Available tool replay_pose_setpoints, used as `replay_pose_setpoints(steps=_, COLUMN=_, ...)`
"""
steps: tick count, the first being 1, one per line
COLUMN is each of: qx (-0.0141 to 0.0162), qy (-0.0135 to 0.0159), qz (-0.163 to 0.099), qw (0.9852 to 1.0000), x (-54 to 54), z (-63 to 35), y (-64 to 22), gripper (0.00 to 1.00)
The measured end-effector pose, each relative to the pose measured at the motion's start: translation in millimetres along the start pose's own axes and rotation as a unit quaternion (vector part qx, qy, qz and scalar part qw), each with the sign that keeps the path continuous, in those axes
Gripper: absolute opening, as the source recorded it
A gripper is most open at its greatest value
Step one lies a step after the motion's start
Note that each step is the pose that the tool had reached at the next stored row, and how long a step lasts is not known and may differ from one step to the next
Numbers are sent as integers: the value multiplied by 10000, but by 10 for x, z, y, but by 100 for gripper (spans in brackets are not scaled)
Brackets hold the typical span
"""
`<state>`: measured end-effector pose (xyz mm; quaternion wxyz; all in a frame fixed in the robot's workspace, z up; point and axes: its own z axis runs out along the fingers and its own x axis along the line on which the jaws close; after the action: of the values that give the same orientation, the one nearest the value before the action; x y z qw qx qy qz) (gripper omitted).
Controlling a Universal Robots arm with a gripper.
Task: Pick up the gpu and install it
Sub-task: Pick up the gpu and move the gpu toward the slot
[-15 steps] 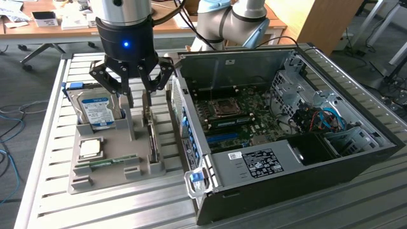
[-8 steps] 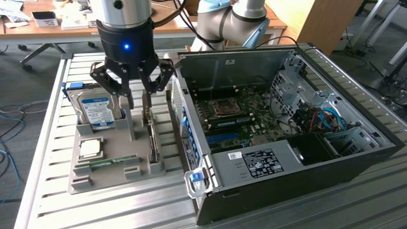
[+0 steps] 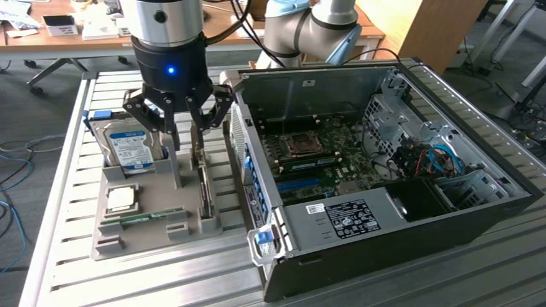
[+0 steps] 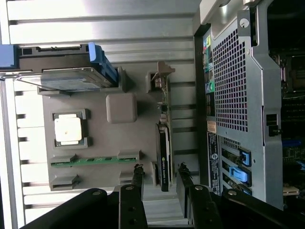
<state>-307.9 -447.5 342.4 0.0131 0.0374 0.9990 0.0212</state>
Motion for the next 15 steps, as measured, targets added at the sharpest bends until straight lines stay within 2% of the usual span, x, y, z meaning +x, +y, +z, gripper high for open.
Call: replay_pose_setpoints(steps=15, qx=-1, qy=-1, qz=0, qw=10000, x=1, z=20, y=-2, gripper=42)
